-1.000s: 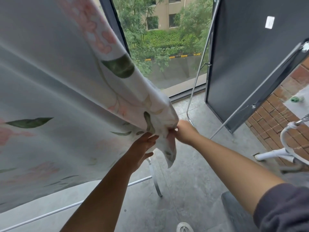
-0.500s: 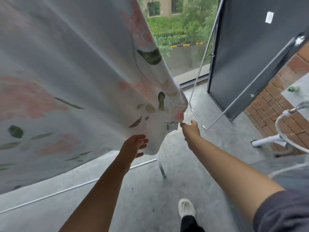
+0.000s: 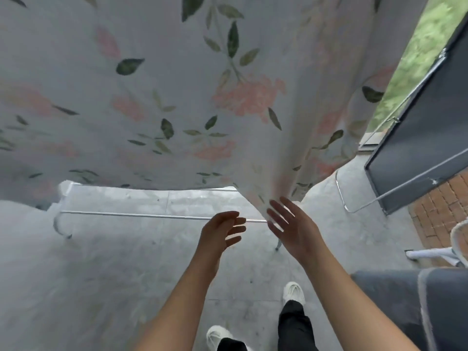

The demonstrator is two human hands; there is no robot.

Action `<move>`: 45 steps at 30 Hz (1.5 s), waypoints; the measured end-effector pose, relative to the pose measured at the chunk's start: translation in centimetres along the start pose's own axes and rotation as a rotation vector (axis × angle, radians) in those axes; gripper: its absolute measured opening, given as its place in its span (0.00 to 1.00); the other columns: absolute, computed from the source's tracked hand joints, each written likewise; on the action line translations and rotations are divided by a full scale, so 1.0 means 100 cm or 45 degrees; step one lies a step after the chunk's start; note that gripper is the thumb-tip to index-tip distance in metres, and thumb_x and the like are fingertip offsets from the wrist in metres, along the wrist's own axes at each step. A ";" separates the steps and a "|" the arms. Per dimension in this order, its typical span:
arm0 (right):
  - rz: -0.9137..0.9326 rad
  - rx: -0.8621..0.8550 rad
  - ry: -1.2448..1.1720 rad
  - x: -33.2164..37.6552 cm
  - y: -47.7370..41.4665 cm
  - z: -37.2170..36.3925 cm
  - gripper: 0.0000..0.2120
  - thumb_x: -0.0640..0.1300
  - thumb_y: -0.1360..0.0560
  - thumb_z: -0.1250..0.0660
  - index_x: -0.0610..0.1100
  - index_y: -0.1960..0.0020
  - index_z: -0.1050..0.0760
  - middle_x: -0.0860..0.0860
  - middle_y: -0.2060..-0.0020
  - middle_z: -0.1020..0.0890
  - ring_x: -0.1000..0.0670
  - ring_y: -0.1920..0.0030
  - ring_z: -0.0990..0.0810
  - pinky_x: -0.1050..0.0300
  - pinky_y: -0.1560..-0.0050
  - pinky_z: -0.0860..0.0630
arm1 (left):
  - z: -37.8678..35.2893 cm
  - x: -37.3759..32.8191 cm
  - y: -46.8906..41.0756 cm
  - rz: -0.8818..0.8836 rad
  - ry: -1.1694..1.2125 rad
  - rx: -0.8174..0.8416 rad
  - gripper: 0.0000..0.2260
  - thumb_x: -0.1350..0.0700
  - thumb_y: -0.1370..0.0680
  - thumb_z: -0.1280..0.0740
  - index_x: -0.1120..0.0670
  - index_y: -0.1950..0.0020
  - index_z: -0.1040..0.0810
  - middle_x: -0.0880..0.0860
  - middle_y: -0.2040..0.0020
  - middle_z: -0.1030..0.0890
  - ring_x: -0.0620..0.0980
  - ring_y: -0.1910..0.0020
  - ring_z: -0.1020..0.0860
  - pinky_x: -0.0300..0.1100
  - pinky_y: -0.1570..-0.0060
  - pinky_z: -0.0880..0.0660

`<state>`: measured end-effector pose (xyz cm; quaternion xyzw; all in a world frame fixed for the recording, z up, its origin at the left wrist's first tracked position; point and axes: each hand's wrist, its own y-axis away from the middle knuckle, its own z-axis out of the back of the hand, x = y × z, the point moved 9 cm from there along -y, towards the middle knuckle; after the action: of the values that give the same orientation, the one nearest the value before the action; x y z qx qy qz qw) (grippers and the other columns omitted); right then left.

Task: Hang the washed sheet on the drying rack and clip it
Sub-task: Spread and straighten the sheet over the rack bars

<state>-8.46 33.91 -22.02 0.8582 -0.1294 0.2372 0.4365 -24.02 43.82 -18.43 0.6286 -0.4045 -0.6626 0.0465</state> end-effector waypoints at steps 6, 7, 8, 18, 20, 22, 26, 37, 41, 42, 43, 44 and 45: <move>0.178 0.181 0.609 -0.067 0.069 -0.111 0.08 0.38 0.20 0.41 0.43 0.50 0.23 0.44 0.55 0.16 0.47 0.59 0.17 0.54 0.57 0.23 | 0.149 -0.044 0.094 -0.226 0.077 -0.263 0.10 0.67 0.21 0.41 0.57 0.50 0.22 0.53 0.57 0.16 0.48 0.60 0.18 0.48 0.52 0.23; 0.215 0.223 0.699 -0.074 0.076 -0.135 0.08 0.38 0.20 0.41 0.43 0.50 0.23 0.44 0.55 0.16 0.48 0.60 0.17 0.55 0.58 0.23 | 0.173 -0.051 0.103 -0.256 0.088 -0.313 0.10 0.67 0.21 0.42 0.57 0.50 0.22 0.53 0.57 0.16 0.48 0.60 0.18 0.48 0.52 0.23; 0.229 0.264 0.758 -0.081 0.081 -0.157 0.09 0.38 0.20 0.41 0.43 0.51 0.23 0.44 0.56 0.16 0.48 0.61 0.17 0.55 0.58 0.23 | 0.194 -0.057 0.109 -0.282 0.105 -0.355 0.10 0.67 0.21 0.42 0.57 0.50 0.22 0.52 0.58 0.16 0.48 0.60 0.18 0.48 0.52 0.23; 0.356 0.602 1.116 -0.150 0.061 -0.364 0.09 0.36 0.21 0.42 0.42 0.48 0.23 0.46 0.56 0.16 0.47 0.57 0.18 0.53 0.53 0.23 | 0.341 -0.114 0.086 -0.411 0.203 -0.557 0.09 0.66 0.21 0.40 0.57 0.50 0.22 0.54 0.56 0.16 0.49 0.59 0.18 0.48 0.52 0.23; 0.352 0.653 1.186 -0.168 0.049 -0.400 0.09 0.36 0.21 0.42 0.42 0.49 0.22 0.46 0.56 0.15 0.48 0.58 0.18 0.54 0.53 0.23 | 0.374 -0.125 0.075 -0.410 0.187 -0.606 0.09 0.66 0.21 0.40 0.57 0.50 0.21 0.54 0.57 0.16 0.50 0.59 0.18 0.48 0.51 0.23; 0.334 0.696 1.221 -0.188 0.036 -0.440 0.10 0.35 0.22 0.42 0.42 0.50 0.22 0.45 0.56 0.16 0.48 0.59 0.18 0.53 0.53 0.24 | 0.412 -0.140 0.067 -0.408 0.165 -0.658 0.09 0.66 0.21 0.40 0.57 0.49 0.21 0.54 0.57 0.16 0.50 0.58 0.18 0.49 0.51 0.23; 0.313 0.796 1.295 -0.229 0.027 -0.519 0.11 0.34 0.22 0.43 0.41 0.51 0.22 0.46 0.58 0.16 0.48 0.59 0.18 0.54 0.54 0.24 | 0.488 -0.169 0.066 -0.453 0.230 -0.794 0.09 0.65 0.21 0.40 0.57 0.49 0.21 0.53 0.58 0.16 0.50 0.58 0.18 0.48 0.52 0.23; 0.271 0.955 1.454 -0.400 0.022 -0.694 0.11 0.34 0.23 0.42 0.42 0.53 0.22 0.47 0.58 0.15 0.49 0.59 0.18 0.51 0.51 0.25 | 0.712 -0.183 0.062 -0.488 0.480 -0.995 0.09 0.66 0.21 0.41 0.58 0.51 0.21 0.56 0.56 0.17 0.51 0.59 0.19 0.47 0.53 0.24; 0.282 0.916 1.409 -0.473 0.033 -0.755 0.10 0.34 0.23 0.42 0.42 0.52 0.22 0.45 0.57 0.16 0.48 0.59 0.19 0.53 0.54 0.26 | 0.813 -0.192 0.061 -0.463 0.451 -0.953 0.09 0.66 0.21 0.41 0.58 0.50 0.21 0.55 0.56 0.17 0.50 0.60 0.19 0.47 0.53 0.24; 0.276 0.908 1.386 -0.494 0.039 -0.775 0.10 0.34 0.23 0.42 0.42 0.52 0.22 0.45 0.58 0.16 0.48 0.59 0.19 0.54 0.55 0.26 | 0.842 -0.197 0.063 -0.451 0.449 -0.944 0.09 0.66 0.21 0.41 0.58 0.50 0.22 0.55 0.57 0.17 0.51 0.60 0.19 0.48 0.53 0.24; 0.278 0.909 1.371 -0.507 0.044 -0.788 0.10 0.34 0.23 0.41 0.42 0.53 0.22 0.45 0.58 0.16 0.48 0.60 0.19 0.55 0.56 0.26 | 0.861 -0.201 0.064 -0.449 0.445 -0.935 0.09 0.66 0.21 0.41 0.58 0.51 0.22 0.56 0.57 0.17 0.52 0.60 0.20 0.48 0.53 0.24; 0.296 0.921 1.359 -0.524 0.051 -0.808 0.10 0.34 0.23 0.41 0.42 0.54 0.22 0.46 0.59 0.16 0.48 0.60 0.19 0.56 0.57 0.26 | 0.888 -0.210 0.064 -0.463 0.435 -0.930 0.09 0.67 0.21 0.41 0.58 0.51 0.22 0.56 0.57 0.17 0.53 0.59 0.20 0.48 0.54 0.25; 0.317 0.924 1.351 -0.538 0.055 -0.825 0.11 0.33 0.23 0.41 0.43 0.54 0.22 0.47 0.60 0.16 0.48 0.60 0.19 0.56 0.58 0.25 | 0.911 -0.218 0.064 -0.473 0.422 -0.929 0.09 0.67 0.21 0.41 0.58 0.51 0.22 0.56 0.56 0.17 0.53 0.59 0.20 0.48 0.54 0.24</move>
<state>-81.06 98.39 -4.44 0.6960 0.0933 0.7058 0.0930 -101.74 95.51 -7.97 0.7308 -0.0113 -0.6494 0.2099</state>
